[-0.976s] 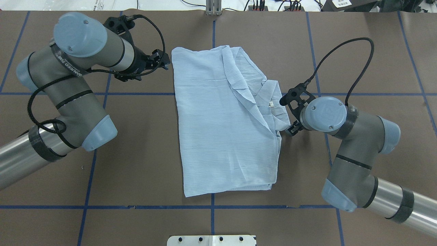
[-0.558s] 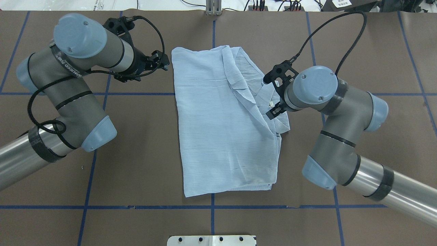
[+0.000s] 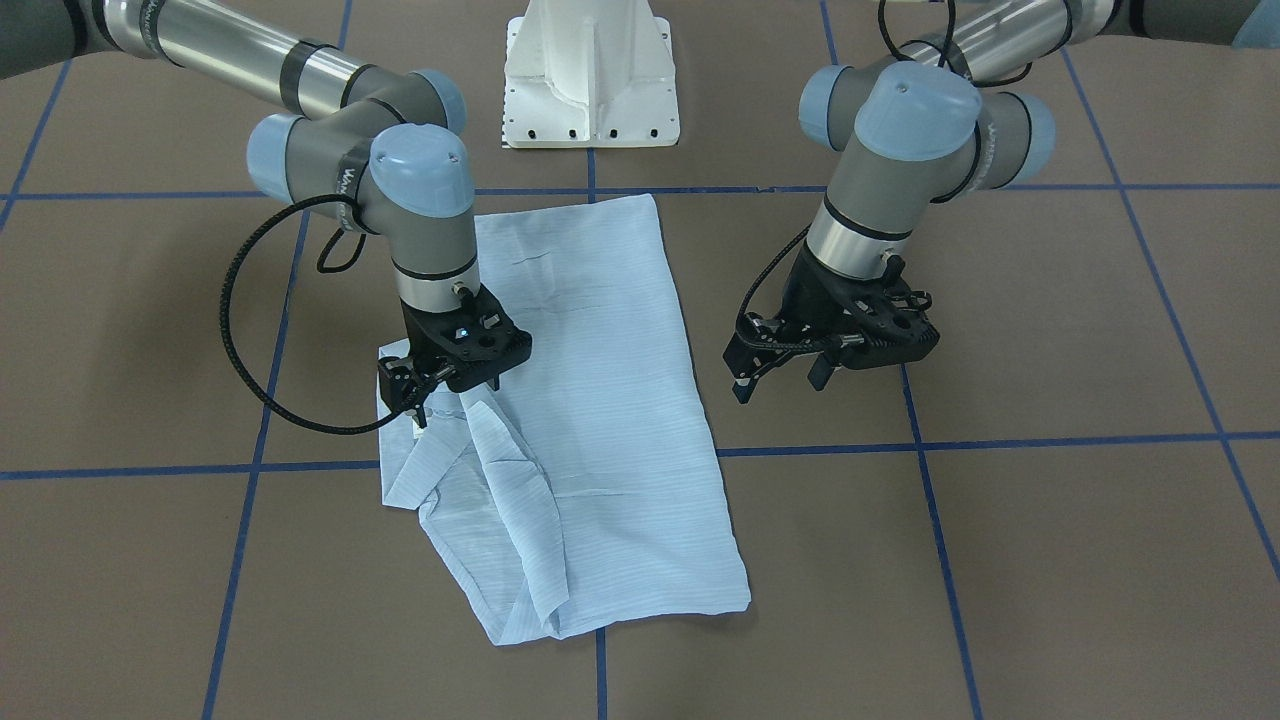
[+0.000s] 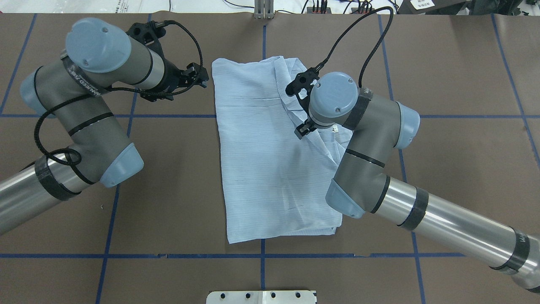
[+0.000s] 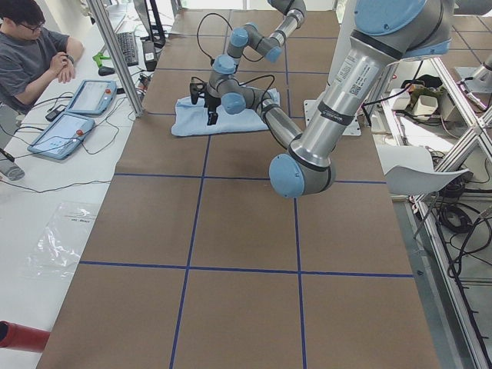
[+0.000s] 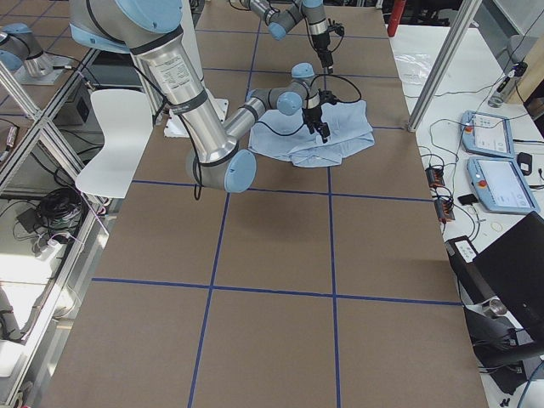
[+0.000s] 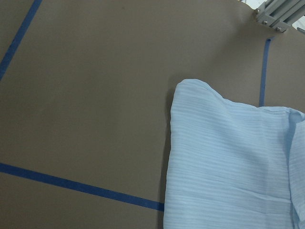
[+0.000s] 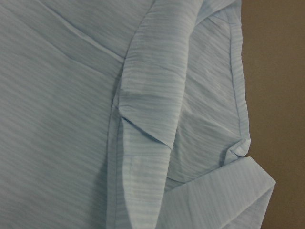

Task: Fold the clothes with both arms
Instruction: 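Tuck the collar fabric under with the right gripper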

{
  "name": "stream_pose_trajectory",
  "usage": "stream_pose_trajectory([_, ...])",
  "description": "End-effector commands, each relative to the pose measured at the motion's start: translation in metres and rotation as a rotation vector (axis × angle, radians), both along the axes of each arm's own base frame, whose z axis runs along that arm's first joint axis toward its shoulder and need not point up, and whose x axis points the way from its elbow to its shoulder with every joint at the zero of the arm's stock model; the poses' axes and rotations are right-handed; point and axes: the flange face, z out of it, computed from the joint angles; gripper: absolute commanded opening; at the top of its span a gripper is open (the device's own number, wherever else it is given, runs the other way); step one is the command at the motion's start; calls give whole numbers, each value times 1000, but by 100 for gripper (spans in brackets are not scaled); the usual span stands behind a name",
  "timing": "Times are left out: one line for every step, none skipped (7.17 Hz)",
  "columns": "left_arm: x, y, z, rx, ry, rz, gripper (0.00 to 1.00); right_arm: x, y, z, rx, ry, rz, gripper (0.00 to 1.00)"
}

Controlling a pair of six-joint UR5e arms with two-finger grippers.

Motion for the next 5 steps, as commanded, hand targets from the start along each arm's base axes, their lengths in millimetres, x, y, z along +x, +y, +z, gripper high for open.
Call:
stream_pose_trajectory([1,-2,4,6,5,0,100,-24,14,12,2,36,-21,100])
stream_pose_trajectory([1,-1,5,3,5,-1,100,-28,13,18,-1,49,-27,100])
stream_pose_trajectory([1,-1,6,2,4,-1,100,-27,13,22,-3,55,-30,100])
stream_pose_trajectory([2,-1,5,4,6,0,100,-26,13,28,-6,60,-28,100])
stream_pose_trajectory([1,0,4,5,8,2,100,-23,11,32,-7,66,-27,100])
